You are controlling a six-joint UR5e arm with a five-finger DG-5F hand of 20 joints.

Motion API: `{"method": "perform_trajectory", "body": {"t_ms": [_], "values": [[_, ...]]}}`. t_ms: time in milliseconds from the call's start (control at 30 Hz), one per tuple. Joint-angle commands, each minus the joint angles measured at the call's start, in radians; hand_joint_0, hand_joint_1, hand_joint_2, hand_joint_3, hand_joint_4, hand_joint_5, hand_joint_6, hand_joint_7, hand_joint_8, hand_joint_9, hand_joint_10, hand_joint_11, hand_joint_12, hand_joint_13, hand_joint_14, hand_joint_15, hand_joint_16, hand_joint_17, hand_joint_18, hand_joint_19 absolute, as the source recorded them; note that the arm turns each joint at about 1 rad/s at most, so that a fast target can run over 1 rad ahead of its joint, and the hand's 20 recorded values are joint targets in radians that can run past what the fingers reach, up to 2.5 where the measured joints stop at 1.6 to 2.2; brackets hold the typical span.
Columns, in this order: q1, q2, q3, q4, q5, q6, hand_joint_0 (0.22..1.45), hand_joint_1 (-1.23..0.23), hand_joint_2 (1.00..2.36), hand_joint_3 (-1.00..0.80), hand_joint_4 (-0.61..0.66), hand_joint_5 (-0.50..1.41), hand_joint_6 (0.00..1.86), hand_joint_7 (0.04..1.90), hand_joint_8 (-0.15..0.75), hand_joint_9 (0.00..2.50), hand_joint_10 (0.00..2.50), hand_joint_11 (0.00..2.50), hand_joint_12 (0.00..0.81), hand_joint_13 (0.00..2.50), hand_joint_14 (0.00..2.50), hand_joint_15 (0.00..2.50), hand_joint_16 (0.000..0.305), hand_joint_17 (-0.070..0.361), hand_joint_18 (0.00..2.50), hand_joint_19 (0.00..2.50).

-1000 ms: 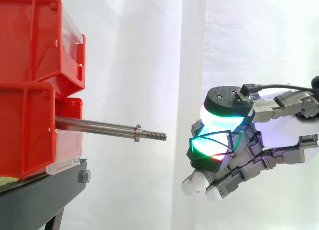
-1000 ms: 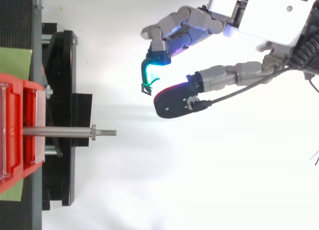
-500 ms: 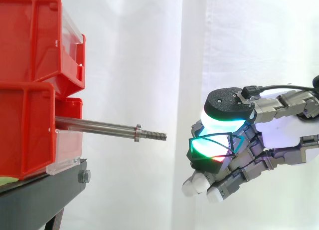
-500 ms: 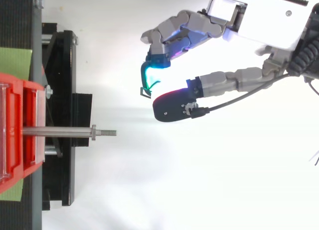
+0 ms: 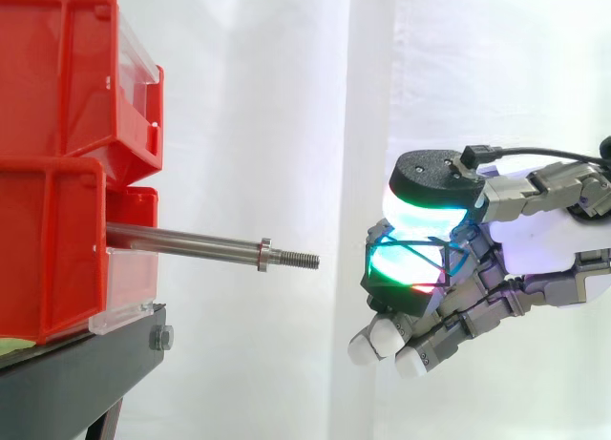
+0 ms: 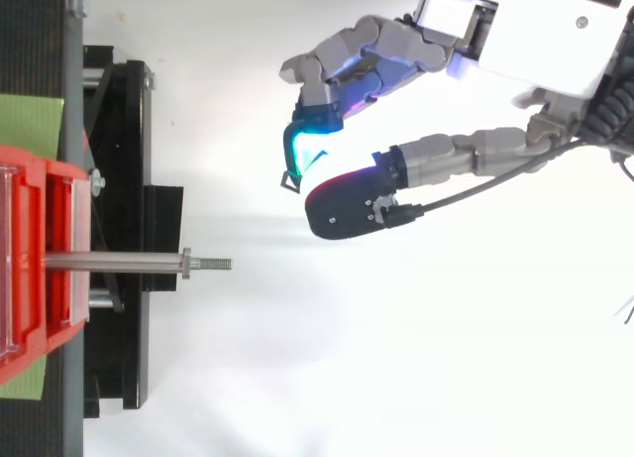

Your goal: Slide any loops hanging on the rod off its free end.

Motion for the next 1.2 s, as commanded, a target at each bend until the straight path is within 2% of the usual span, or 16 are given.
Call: {"method": "perform_trajectory", "body": {"t_ms": [0, 33, 100, 200, 267, 433, 667, 800, 900, 967, 1033, 1167], "values": [[-0.001, 0.000, 0.000, 0.000, 0.000, 0.000, 0.54, -0.70, 1.02, -0.11, 0.09, -0.10, 0.88, 1.18, 0.254, 0.80, 0.01, 0.37, 0.345, 0.39, 0.00, 0.14, 0.049, 0.111, 0.37, 0.29], [0.001, 0.000, 0.000, 0.000, 0.000, 0.002, 0.56, -0.78, 1.02, -0.06, 0.09, -0.11, 0.90, 1.16, 0.278, 0.78, 0.01, 0.39, 0.373, 0.40, 0.00, 0.14, 0.055, 0.124, 0.41, 0.28], [-0.001, 0.000, 0.000, 0.000, 0.000, 0.000, 0.57, -0.80, 1.02, -0.05, 0.06, -0.12, 0.91, 1.16, 0.271, 0.76, 0.02, 0.40, 0.369, 0.39, 0.01, 0.14, 0.054, 0.122, 0.41, 0.27], [0.001, 0.002, 0.000, 0.000, 0.000, 0.000, 0.60, -0.82, 1.02, -0.20, 0.09, -0.13, 0.91, 1.12, 0.251, 0.74, 0.02, 0.41, 0.348, 0.37, 0.00, 0.14, 0.049, 0.111, 0.37, 0.29], [-0.001, 0.000, 0.000, 0.000, 0.000, 0.000, 0.60, -0.79, 1.01, -0.33, 0.13, -0.12, 0.90, 1.13, 0.246, 0.75, 0.01, 0.40, 0.347, 0.37, 0.01, 0.14, 0.049, 0.111, 0.37, 0.29], [0.001, 0.002, 0.000, 0.000, 0.000, 0.002, 0.58, -0.64, 1.00, -0.45, 0.14, -0.10, 0.88, 1.17, 0.238, 0.74, 0.01, 0.32, 0.346, 0.36, 0.00, 0.13, 0.049, 0.111, 0.36, 0.29], [0.001, 0.000, 0.000, -0.003, 0.000, 0.000, 0.56, -0.58, 1.01, -0.33, 0.12, -0.08, 0.88, 1.10, 0.244, 0.73, 0.01, 0.30, 0.344, 0.34, 0.00, 0.14, 0.049, 0.110, 0.32, 0.32], [-0.001, 0.000, 0.000, -0.003, 0.000, 0.000, 0.55, -0.52, 1.02, -0.22, 0.13, -0.09, 0.85, 1.17, 0.253, 0.69, 0.01, 0.28, 0.348, 0.32, 0.00, 0.14, 0.049, 0.111, 0.30, 0.33], [0.001, 0.002, 0.000, -0.003, 0.000, 0.000, 0.54, -0.60, 1.02, -0.13, 0.12, -0.10, 0.86, 1.19, 0.258, 0.69, 0.01, 0.31, 0.352, 0.32, 0.00, 0.14, 0.050, 0.112, 0.31, 0.32], [0.001, 0.000, 0.000, -0.003, 0.000, 0.000, 0.54, -0.66, 1.02, -0.05, 0.16, -0.10, 0.88, 1.18, 0.293, 0.70, 0.01, 0.33, 0.392, 0.35, 0.00, 0.14, 0.059, 0.132, 0.38, 0.29], [0.001, 0.000, 0.000, -0.003, 0.000, 0.000, 0.55, -0.74, 1.02, 0.00, 0.14, -0.11, 0.89, 1.17, 0.294, 0.69, 0.01, 0.36, 0.396, 0.35, 0.00, 0.14, 0.060, 0.135, 0.40, 0.28], [0.001, 0.000, 0.000, -0.003, 0.000, 0.000, 0.55, -0.75, 1.02, 0.00, 0.12, -0.11, 0.90, 1.13, 0.294, 0.69, 0.01, 0.35, 0.396, 0.37, 0.00, 0.14, 0.060, 0.135, 0.41, 0.28]]}}
